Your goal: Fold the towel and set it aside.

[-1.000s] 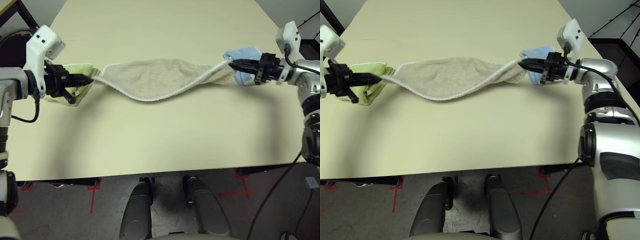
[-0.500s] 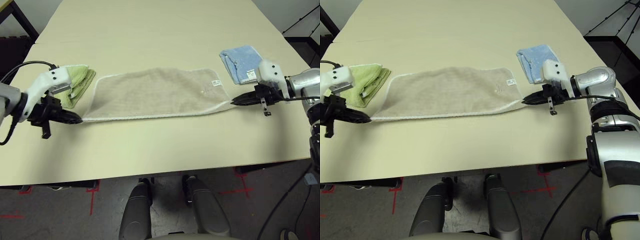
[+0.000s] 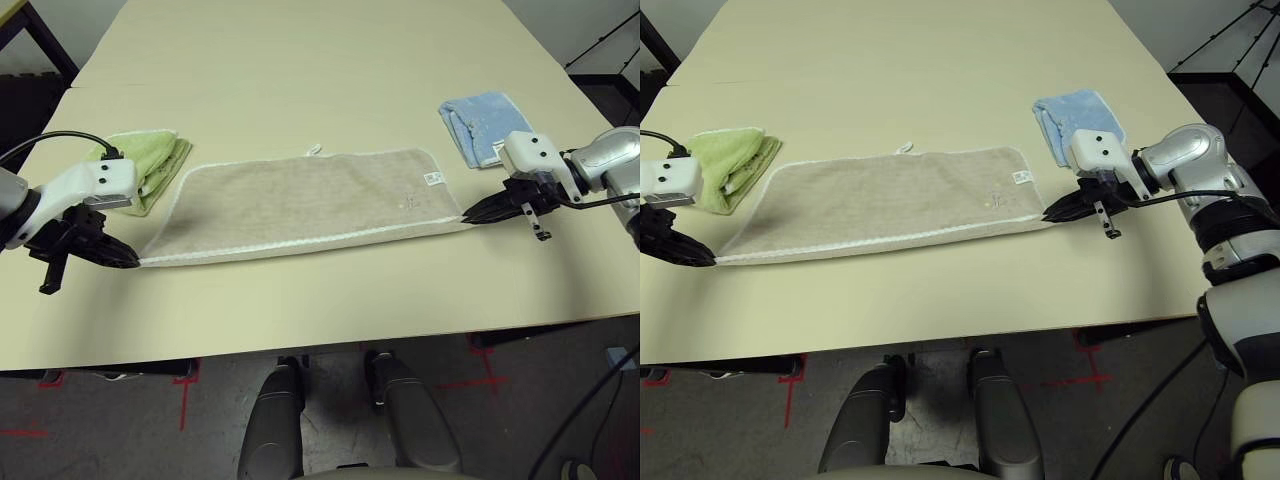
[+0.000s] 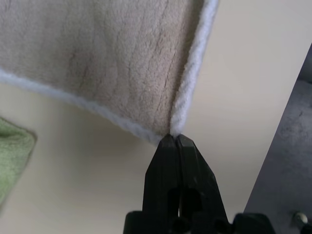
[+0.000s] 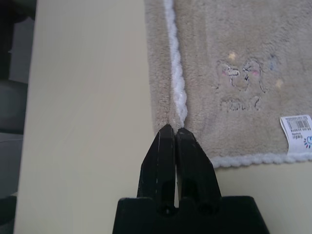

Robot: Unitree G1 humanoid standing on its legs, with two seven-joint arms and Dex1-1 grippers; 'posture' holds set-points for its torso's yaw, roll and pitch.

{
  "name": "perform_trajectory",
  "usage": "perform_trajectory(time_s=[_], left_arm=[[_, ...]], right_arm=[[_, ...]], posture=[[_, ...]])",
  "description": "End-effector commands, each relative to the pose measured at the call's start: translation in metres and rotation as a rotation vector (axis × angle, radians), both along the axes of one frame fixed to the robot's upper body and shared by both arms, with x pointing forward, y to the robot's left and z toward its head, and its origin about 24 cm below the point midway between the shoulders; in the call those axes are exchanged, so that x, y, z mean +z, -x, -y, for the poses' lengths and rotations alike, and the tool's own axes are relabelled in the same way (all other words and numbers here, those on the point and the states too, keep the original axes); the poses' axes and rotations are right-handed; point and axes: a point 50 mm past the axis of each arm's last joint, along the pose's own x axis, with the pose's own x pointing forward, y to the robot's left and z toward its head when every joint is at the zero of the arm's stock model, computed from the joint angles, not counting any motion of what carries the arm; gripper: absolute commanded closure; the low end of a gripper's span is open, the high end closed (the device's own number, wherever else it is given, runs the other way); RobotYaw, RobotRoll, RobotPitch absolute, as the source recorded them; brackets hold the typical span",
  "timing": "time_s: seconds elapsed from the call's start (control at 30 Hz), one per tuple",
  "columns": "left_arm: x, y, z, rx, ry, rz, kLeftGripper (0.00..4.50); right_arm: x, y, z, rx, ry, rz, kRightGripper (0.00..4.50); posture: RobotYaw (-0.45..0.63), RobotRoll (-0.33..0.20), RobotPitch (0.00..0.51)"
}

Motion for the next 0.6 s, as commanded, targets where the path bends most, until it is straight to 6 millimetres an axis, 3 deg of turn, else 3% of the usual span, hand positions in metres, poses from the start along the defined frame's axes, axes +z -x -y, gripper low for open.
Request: perform_trajectory(time_s=[0.03,0.27,0.6], left_arm=[[-0.005,-0.002,-0.010,0.029,-0.043,-0.029,4.47],[-0.006,-0.003,-0.007,0.010,-0.046,-0.049,4.47],[-0.001,-0.013,-0.001,0.020,0.001,-0.010,4.47]], right_arm=[[-0.004,0.007,0.005,-0.005,0.025,-0.061,4.50],[-0.018,0.010,0.015,-0.008,0.108,-0.079,4.50],[-0.006,-0.002,0.014,-0.038,0.089,-0.004,4.50]], posture=[[0.01,0.000,0.214],[0.00,0.000,0.216],[0.01,0.000,0.216]])
